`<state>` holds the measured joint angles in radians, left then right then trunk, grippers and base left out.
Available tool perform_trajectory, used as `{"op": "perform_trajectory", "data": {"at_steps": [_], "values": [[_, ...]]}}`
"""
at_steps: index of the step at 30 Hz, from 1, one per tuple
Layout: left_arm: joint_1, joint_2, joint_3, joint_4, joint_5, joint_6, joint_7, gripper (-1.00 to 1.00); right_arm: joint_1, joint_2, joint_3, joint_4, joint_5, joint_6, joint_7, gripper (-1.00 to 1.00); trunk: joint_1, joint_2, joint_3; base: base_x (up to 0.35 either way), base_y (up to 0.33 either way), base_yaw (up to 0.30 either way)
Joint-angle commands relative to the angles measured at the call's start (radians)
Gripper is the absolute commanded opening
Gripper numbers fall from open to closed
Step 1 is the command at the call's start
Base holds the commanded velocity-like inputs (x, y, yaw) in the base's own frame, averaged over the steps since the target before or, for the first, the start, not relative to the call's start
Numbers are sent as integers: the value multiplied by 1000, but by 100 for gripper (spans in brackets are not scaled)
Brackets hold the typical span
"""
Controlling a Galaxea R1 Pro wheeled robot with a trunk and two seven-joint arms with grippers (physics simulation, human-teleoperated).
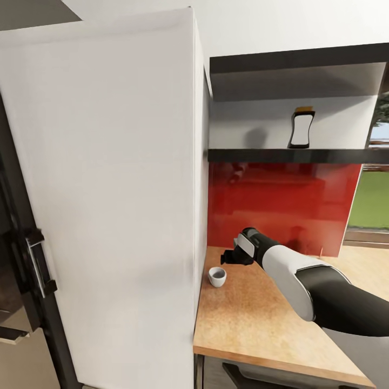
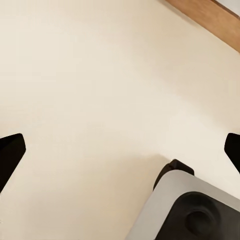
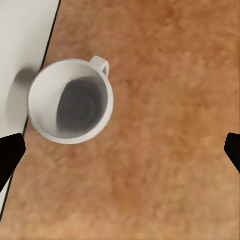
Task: Set up a coffee station on the kitchen countertop: keep the coffee maker on the countertop, move the bottle of coffee from the kitchen shelf to the counter next to the coffee maker, place a paper coffee filter on top of the coffee maker, put the saucer next to the coffee maker with the coffee cup on the saucer, and place the electric kettle next to the coffee maker.
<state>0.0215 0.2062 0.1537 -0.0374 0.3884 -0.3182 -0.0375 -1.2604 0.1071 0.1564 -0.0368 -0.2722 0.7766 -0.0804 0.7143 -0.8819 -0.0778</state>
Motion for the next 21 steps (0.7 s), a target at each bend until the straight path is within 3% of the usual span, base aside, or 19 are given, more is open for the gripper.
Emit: {"op": "perform_trajectory", "data": {"at_steps": [1, 6, 12, 21], "values": [[1, 0, 8, -1, 0, -1, -4, 100, 0, 0, 6, -2, -11, 4, -7, 100, 4, -8, -5, 0, 0, 0], [1, 1, 8, 3, 0, -4, -4, 100, 0, 0, 6, -2, -10, 3, -8, 100, 23, -43, -20, 0, 0, 0], [1, -1, 8, 4, -1, -8, -4, 100, 0, 2, 6, -2, -11, 3, -9, 100, 23, -43, -20, 17, 0, 0], [1, 0, 9, 4, -2, -8, -4, 100, 0, 10, 6, -1, -12, 9, -9, 100, 23, -43, -20, 201, 0, 0]]}}
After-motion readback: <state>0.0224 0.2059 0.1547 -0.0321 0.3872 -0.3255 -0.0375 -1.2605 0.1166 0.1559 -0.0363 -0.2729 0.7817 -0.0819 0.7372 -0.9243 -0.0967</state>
